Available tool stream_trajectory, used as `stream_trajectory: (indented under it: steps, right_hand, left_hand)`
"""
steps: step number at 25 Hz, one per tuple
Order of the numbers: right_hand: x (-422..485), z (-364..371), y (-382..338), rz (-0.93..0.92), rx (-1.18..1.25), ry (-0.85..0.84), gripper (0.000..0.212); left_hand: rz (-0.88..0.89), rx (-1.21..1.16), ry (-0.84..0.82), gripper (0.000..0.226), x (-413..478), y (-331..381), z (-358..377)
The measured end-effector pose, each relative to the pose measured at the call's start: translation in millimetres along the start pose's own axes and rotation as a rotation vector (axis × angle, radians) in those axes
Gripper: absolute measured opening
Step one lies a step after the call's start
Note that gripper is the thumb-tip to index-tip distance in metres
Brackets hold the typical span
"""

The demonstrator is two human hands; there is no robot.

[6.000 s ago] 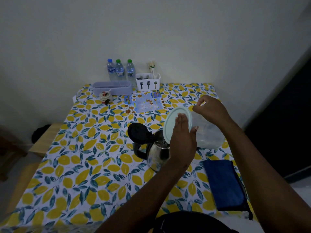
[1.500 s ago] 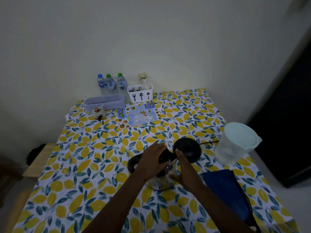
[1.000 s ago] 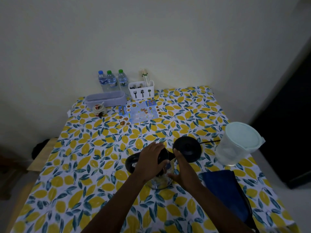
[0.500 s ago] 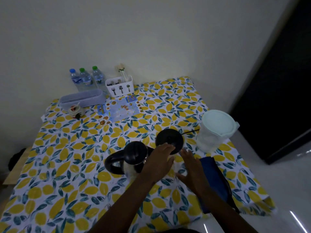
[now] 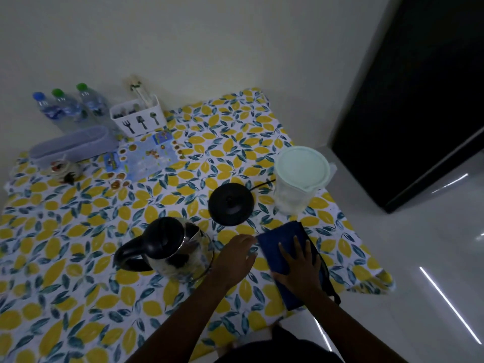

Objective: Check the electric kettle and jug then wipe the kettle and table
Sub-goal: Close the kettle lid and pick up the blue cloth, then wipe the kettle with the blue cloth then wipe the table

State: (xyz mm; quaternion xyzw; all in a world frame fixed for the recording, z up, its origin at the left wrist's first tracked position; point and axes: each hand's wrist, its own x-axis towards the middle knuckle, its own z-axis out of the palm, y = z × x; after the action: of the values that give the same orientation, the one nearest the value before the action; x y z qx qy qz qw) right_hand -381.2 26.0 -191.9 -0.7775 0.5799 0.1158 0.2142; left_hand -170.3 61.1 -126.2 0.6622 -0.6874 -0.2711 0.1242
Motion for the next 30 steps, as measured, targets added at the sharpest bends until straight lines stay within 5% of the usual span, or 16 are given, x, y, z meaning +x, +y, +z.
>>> stream_trajectory:
  steps: [9,18,24,30]
  right_hand:
    - [20,-21,0,-0.005,0.057,0.085,0.050]
    - [4,-59,-98,-0.252,0.814,0.270,0.042]
    - [4,-104,-168,-0.421,0.940,0.192,0.045]
    - [23,-132,-220,-0.382,1.061,-0.213,0.036]
  left_hand:
    - [-0.023,-0.012,0.051,0.040,-9,-3,-2]
    - [-0.012,-0.024,0.375,0.037,-49,-7,-72]
    - [-0.090,0.094,0.616,0.028,-86,-46,-138]
    - [-0.241,0.055,0.339,0.064,-97,-75,-145]
